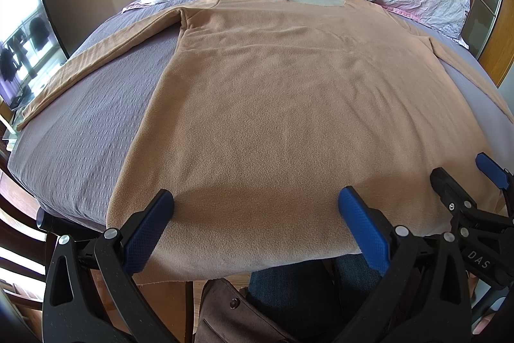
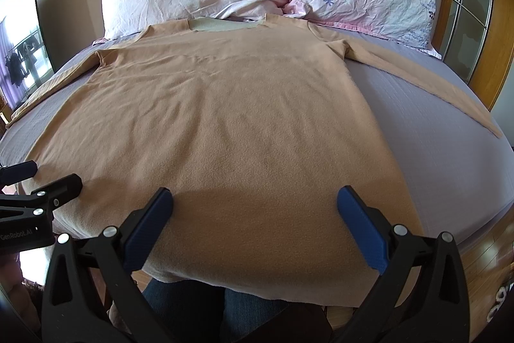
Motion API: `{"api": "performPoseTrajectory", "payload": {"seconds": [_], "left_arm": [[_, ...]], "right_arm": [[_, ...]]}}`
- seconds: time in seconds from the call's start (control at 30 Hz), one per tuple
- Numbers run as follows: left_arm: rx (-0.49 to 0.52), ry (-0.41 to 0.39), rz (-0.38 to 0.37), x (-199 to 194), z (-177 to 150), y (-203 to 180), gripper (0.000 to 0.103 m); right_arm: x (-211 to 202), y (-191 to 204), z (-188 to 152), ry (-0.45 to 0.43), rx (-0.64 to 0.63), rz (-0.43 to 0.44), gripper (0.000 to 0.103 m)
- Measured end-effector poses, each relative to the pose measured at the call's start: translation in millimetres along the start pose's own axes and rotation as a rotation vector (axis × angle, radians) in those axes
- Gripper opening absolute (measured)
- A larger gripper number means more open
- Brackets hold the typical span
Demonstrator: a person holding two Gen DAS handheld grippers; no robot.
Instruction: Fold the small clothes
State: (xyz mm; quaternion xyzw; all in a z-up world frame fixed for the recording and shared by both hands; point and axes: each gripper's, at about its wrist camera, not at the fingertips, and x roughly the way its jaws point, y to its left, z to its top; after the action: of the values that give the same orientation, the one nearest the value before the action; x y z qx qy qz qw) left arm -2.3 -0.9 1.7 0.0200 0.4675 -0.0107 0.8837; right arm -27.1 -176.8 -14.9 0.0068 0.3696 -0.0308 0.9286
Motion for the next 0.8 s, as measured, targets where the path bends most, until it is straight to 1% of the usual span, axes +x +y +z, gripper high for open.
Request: {"api": "performPoseTrajectory", "payload": {"seconds": [0.17, 0.3, 0.37, 0.4, 0.43, 0.47, 0.53, 0.57, 0.6, 0.63, 0.67, 0.7, 0.73, 0.8], "left_arm": [[0.0, -0.002, 0.0, -1, 1, 0, 0.102], [0.002, -0.031, 0.002, -5, 2, 0, 0.102], [0.001, -0.067, 0.004, -6, -1, 0, 0.102], [0.002, -0.102, 0.006, -8, -4, -1, 0.102], [0.002, -0.128, 0.006, -8, -7, -1, 0.102], [0.006, -0.169, 0.003, -9, -10, 0, 0.102], [0.017, -0.21, -0.006, -9, -13, 0, 0.102], [0.018, -0.217, -0.016, -9, -13, 2, 0.102], [0.009, -0.226, -0.045, -9, -9, 6, 0.102], [-0.001, -0.239, -0.073, -11, -8, 9, 0.102], [-0.019, -0.262, -0.114, -13, -6, 15, 0.102], [-0.051, -0.308, -0.16, -17, -1, 23, 0.102], [-0.079, -0.354, -0.184, -21, 3, 30, 0.102], [-0.12, -0.432, -0.207, -26, 11, 40, 0.102]], "right_arm": [[0, -1, 0, -0.009, -0.001, 0.002, 0.101], [-1, -4, -4, -0.053, -0.015, 0.02, 0.101], [-3, -6, -10, -0.11, -0.054, 0.061, 0.101], [-4, -12, -10, -0.135, -0.077, 0.107, 0.101], [-6, -27, -4, -0.151, -0.06, 0.14, 0.101], [-9, -40, 1, -0.166, -0.026, 0.128, 0.101], [-21, -97, 26, -0.222, 0.143, 0.064, 0.101], [-24, -126, 36, -0.23, 0.233, 0.046, 0.099], [-26, -162, 47, -0.231, 0.344, 0.031, 0.095], [-26, -188, 54, -0.225, 0.423, 0.023, 0.083], [-21, -236, 63, -0.198, 0.569, -0.006, 0.066], [-17, -259, 65, -0.178, 0.64, -0.028, 0.058], [-10, -303, 66, -0.138, 0.793, -0.063, 0.047], [0, -354, 61, -0.091, 0.976, -0.112, 0.045]]}}
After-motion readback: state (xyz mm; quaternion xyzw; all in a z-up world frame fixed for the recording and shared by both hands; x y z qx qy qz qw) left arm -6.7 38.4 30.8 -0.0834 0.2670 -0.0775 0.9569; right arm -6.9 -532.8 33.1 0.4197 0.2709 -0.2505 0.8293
